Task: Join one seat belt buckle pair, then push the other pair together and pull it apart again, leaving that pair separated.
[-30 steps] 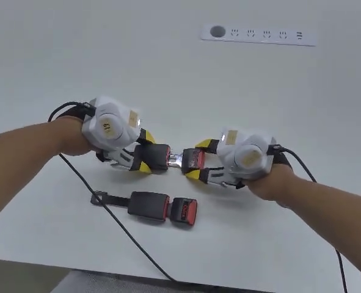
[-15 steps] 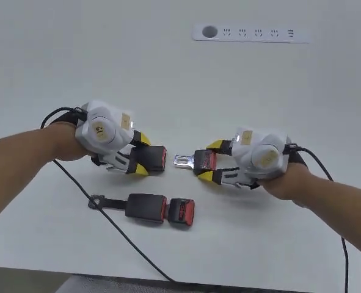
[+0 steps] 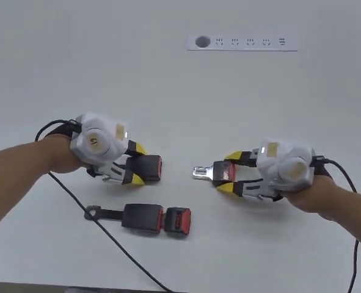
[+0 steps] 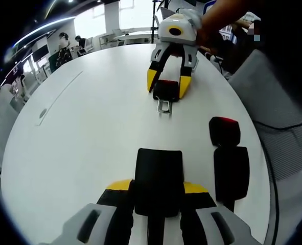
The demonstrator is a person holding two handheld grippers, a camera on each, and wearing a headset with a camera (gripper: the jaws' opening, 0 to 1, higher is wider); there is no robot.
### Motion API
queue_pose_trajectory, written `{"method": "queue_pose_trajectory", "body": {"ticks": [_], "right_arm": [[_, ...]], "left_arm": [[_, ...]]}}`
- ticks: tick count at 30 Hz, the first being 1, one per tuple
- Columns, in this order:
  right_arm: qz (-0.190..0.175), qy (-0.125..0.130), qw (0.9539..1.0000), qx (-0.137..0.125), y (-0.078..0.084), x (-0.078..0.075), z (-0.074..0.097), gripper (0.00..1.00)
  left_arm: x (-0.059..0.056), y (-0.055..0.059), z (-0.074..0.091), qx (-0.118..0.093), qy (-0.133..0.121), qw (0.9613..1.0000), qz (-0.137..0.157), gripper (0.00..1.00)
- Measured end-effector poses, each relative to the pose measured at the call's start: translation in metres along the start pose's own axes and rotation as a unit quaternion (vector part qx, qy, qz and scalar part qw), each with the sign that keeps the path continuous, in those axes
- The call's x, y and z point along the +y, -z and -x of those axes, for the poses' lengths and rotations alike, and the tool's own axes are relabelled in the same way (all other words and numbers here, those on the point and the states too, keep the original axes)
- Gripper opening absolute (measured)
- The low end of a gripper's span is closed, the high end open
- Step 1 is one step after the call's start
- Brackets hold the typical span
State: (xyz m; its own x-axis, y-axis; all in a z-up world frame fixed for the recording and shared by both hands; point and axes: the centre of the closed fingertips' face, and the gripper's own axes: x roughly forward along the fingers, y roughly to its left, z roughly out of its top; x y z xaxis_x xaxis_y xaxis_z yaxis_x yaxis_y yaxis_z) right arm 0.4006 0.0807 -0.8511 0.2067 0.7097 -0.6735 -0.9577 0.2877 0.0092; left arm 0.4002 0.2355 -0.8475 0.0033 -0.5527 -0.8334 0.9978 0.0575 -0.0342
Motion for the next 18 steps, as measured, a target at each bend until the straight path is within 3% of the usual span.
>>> {"method": "queue_pose_trajectory", "body": {"ticks": [10,18], "right_arm": [[-0.016,0.013,0.9998,0.006,0.026,-0.004,0.02,0.37],[-0.022,0.017,0.9996,0.005,0.034,-0.006,0.031,0.38]], "left_arm": [[-0.001,0.0,0.0,0.004,-0.002,1.0,0.005,0.36],[-0.001,0.0,0.001,0.005,-0.002,1.0,0.007,0.36]]}}
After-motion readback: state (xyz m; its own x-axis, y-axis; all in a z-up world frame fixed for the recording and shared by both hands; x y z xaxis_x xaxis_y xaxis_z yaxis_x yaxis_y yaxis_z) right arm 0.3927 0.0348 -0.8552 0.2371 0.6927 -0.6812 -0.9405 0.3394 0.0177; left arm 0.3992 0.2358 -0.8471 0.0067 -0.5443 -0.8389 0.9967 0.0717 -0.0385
